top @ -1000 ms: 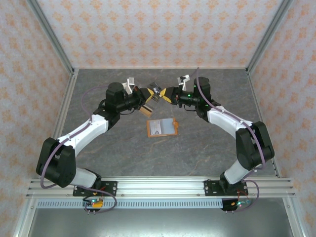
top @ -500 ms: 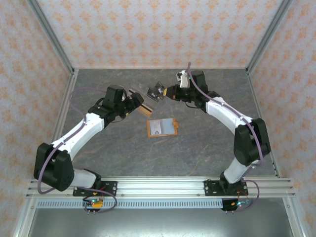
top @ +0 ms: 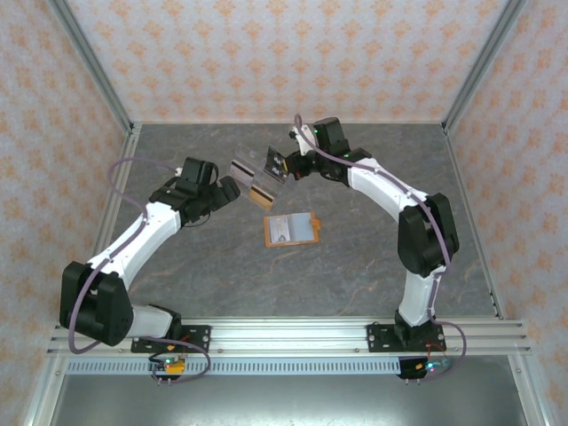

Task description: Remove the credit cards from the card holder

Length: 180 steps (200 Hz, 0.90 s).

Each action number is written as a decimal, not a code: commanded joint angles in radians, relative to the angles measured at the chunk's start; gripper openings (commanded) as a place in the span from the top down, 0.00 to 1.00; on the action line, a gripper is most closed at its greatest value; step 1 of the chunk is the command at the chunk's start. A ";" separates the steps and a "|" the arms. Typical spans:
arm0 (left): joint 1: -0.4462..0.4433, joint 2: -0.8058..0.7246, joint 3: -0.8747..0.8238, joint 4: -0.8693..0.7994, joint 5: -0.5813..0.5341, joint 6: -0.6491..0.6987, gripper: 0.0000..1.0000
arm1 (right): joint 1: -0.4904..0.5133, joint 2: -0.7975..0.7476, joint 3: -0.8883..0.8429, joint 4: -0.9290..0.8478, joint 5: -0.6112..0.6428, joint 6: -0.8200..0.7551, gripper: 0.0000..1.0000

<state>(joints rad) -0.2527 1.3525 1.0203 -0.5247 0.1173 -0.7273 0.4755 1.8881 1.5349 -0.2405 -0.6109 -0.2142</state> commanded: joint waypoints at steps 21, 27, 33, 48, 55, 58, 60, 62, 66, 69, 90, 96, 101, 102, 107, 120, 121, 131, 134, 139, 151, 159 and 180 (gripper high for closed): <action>0.013 0.040 0.032 -0.035 0.012 -0.011 0.00 | 0.004 0.036 0.030 0.028 -0.015 -0.133 1.00; 0.012 0.045 0.034 -0.035 0.015 -0.011 0.00 | 0.005 0.040 0.025 0.046 -0.012 -0.129 1.00; 0.012 0.050 0.036 -0.034 0.020 -0.012 0.00 | 0.005 0.044 0.020 0.064 -0.012 -0.128 1.00; 0.012 0.060 0.037 -0.028 0.032 -0.017 0.00 | 0.005 0.055 0.027 0.083 -0.010 -0.126 1.00; 0.012 0.064 0.038 -0.026 0.038 -0.020 0.00 | 0.006 0.060 0.028 0.093 -0.009 -0.126 1.00; 0.013 0.067 0.039 -0.026 0.040 -0.021 0.00 | 0.006 0.062 0.027 0.099 -0.008 -0.126 1.00; 0.012 0.068 0.039 -0.025 0.042 -0.021 0.00 | 0.006 0.063 0.027 0.103 -0.009 -0.127 1.00; 0.012 0.069 0.040 -0.025 0.043 -0.023 0.00 | 0.006 0.063 0.026 0.105 -0.008 -0.127 1.00; 0.012 0.072 0.041 -0.024 0.046 -0.024 0.00 | 0.005 0.066 0.025 0.109 -0.006 -0.128 1.00; 0.012 0.074 0.042 -0.024 0.049 -0.024 0.00 | 0.005 0.069 0.027 0.112 -0.004 -0.130 1.00; 0.012 0.083 0.045 -0.020 0.060 -0.027 0.00 | 0.005 0.086 0.038 0.104 0.003 -0.144 1.00; 0.012 0.086 0.046 -0.020 0.063 -0.027 0.00 | 0.006 0.088 0.036 0.102 0.008 -0.150 1.00; 0.012 0.086 0.046 -0.019 0.066 -0.029 0.00 | 0.005 0.089 0.035 0.104 0.015 -0.154 1.00; 0.012 0.086 0.046 -0.019 0.066 -0.029 0.00 | 0.005 0.089 0.034 0.104 0.015 -0.155 1.00; 0.012 0.086 0.045 -0.017 0.067 -0.030 0.00 | 0.005 0.090 0.032 0.107 0.020 -0.159 0.99; 0.012 0.088 0.042 -0.011 0.074 -0.032 0.00 | 0.005 0.095 0.028 0.111 0.023 -0.170 0.99; 0.012 0.089 0.042 -0.011 0.074 -0.032 0.00 | 0.005 0.095 0.028 0.110 0.024 -0.170 0.99; 0.012 0.092 0.043 -0.011 0.077 -0.032 0.00 | 0.006 0.099 0.032 0.110 0.029 -0.176 0.99; 0.012 0.094 0.044 -0.011 0.079 -0.032 0.00 | 0.005 0.100 0.034 0.111 0.031 -0.177 0.99; 0.013 0.095 0.044 -0.011 0.081 -0.032 0.00 | 0.005 0.104 0.037 0.112 0.033 -0.180 0.98; 0.012 0.098 0.046 -0.010 0.085 -0.032 0.00 | 0.006 0.113 0.046 0.106 0.037 -0.186 0.98; 0.012 0.100 0.046 -0.008 0.088 -0.034 0.00 | 0.005 0.118 0.052 0.103 0.039 -0.186 0.98; 0.012 0.099 0.043 -0.005 0.093 -0.035 0.00 | 0.005 0.127 0.060 0.096 0.036 -0.190 0.96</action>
<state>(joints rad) -0.2527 1.4433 1.0409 -0.5278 0.2031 -0.7502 0.4755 1.9907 1.5505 -0.1642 -0.5884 -0.3756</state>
